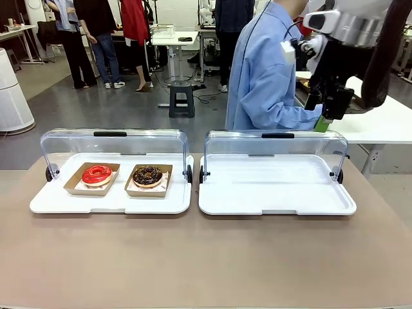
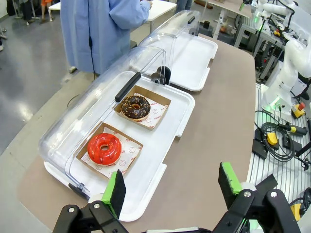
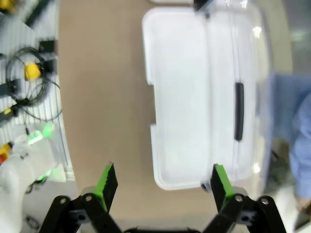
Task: Provide the desired donut to the person.
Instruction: Place the picked Paper togo box onto the Handle tray extended by the person.
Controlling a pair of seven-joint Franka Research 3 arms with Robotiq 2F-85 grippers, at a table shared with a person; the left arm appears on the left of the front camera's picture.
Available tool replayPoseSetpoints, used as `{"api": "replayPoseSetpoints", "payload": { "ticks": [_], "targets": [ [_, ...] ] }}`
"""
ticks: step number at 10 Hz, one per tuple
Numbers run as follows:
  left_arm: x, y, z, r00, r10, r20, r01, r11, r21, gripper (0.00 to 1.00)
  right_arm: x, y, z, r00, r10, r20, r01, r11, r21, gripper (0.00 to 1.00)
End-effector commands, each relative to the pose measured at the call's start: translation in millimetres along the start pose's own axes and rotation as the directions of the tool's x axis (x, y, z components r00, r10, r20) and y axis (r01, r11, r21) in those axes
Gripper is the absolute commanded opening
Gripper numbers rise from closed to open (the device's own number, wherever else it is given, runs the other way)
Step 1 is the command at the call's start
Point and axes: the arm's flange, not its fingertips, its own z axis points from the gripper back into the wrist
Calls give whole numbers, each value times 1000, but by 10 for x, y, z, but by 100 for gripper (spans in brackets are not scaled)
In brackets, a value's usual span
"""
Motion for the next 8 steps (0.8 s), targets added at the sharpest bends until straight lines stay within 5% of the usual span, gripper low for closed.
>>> {"api": "replayPoseSetpoints", "payload": {
  "ticks": [1, 3, 4, 5, 8],
  "targets": [
    [13, -1, 3, 1000, -11, 21, 11, 1000, -4, 100, -617, 5, -44, 944, 28, 329, -57, 995, 78, 100],
    [13, -1, 3, 1000, -11, 21, 11, 1000, -4, 100, -1142, 22, -126, 774, -6, 633, -8, 1000, 20, 100],
    [13, -1, 3, 1000, -11, 21, 11, 1000, -4, 100, -1372, 53, -200, 724, 26, 689, -2, 999, -36, 100],
    [13, -1, 3, 1000, -11, 21, 11, 1000, -4, 100, -1565, 83, -358, 725, -10, 688, 84, 994, -75, 100],
    [13, -1, 3, 1000, -11, 21, 11, 1000, -4, 100, -1905, 125, -755, 675, -141, 724, 163, 986, 40, 100]
  ]
}}
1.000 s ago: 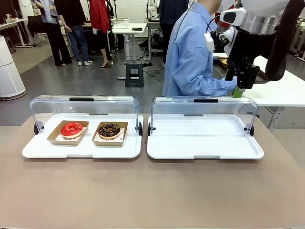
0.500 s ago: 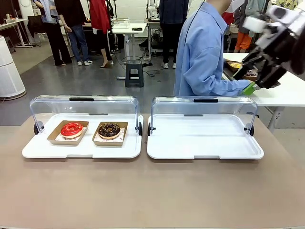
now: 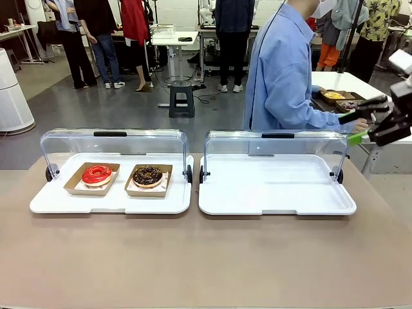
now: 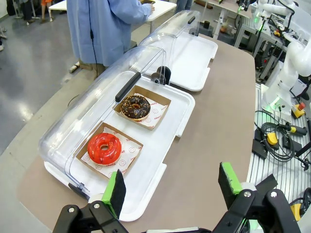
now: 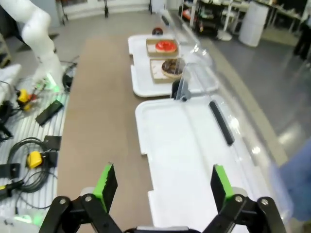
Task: Provide the desired donut to the person.
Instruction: Place the picked Paper togo box onto the Handle tray extended by the person.
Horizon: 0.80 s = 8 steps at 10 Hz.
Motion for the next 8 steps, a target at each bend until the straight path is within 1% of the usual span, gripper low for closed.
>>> {"api": "replayPoseSetpoints", "payload": {
  "ticks": [1, 2, 3, 4, 5, 6, 8],
  "targets": [
    [15, 0, 1, 1000, -11, 21, 11, 1000, -4, 100, -150, -39, -58, 999, -52, 16, 51, 999, 14, 100],
    [15, 0, 1, 1000, -11, 21, 11, 1000, -4, 100, -181, -28, -38, 998, -51, 28, 51, 998, 26, 100],
    [15, 0, 1, 1000, -11, 21, 11, 1000, -4, 100, -178, -19, -44, 1000, -29, 12, 28, 999, 36, 100],
    [15, 0, 1, 1000, -11, 21, 11, 1000, -4, 100, -179, -17, -36, 1000, -10, 27, 9, 999, 43, 100],
    [15, 0, 1, 1000, -11, 21, 11, 1000, -4, 100, -178, -20, -32, 998, 33, 49, -36, 998, 59, 100],
    [15, 0, 1, 1000, -11, 21, 11, 1000, -4, 100, -230, -6, -57, 999, -52, -7, 53, 998, 38, 100],
    [15, 0, 1, 1000, -11, 21, 11, 1000, -4, 100, -230, -6, -57, 999, -52, -7, 53, 998, 38, 100]
  ]
}}
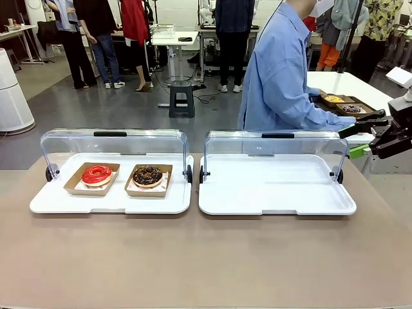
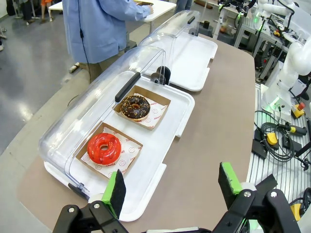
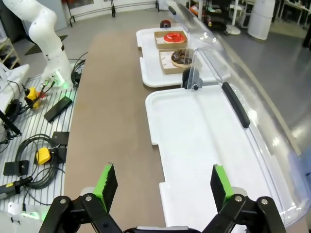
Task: Provide the desired donut to the person.
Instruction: Place the picked Paper togo box onto the Handle tray extended by the person.
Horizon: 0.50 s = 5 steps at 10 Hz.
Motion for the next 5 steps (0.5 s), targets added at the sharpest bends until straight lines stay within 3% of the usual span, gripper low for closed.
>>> {"api": "replayPoseSetpoints", "payload": {
  "ticks": [1, 5],
  "targets": [
    [15, 1, 2, 1000, -11, 21, 11, 1000, -2, 100, -5, -3, -13, 1000, -18, 3, 18, 1000, -8, 100],
    [15, 1, 2, 1000, -11, 21, 11, 1000, -2, 100, -5, -3, -13, 1000, -18, 3, 18, 1000, -8, 100]
  ]
}}
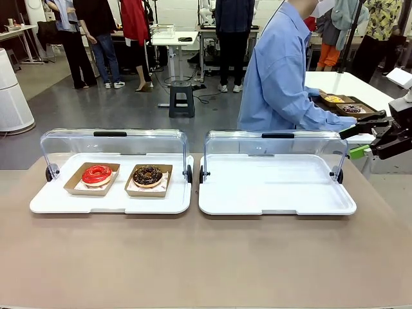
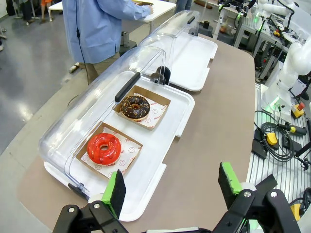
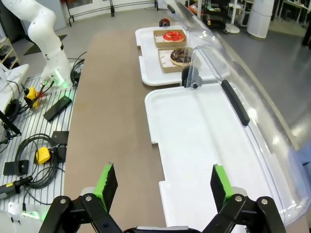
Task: Provide the desired donut to the person.
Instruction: Place the picked Paper togo box onto the Handle tray extended by the person.
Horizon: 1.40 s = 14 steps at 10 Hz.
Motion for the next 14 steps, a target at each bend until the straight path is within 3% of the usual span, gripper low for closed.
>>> {"api": "replayPoseSetpoints", "payload": {
  "ticks": [1, 14],
  "targets": [
    [15, 2, 2, 1000, -11, 21, 11, 1000, -2, 100, -1, -3, -15, 1000, -16, 8, 16, 1000, -6, 100],
    [15, 2, 2, 1000, -11, 21, 11, 1000, -2, 100, -1, -3, -15, 1000, -16, 8, 16, 1000, -6, 100]
  ]
}}
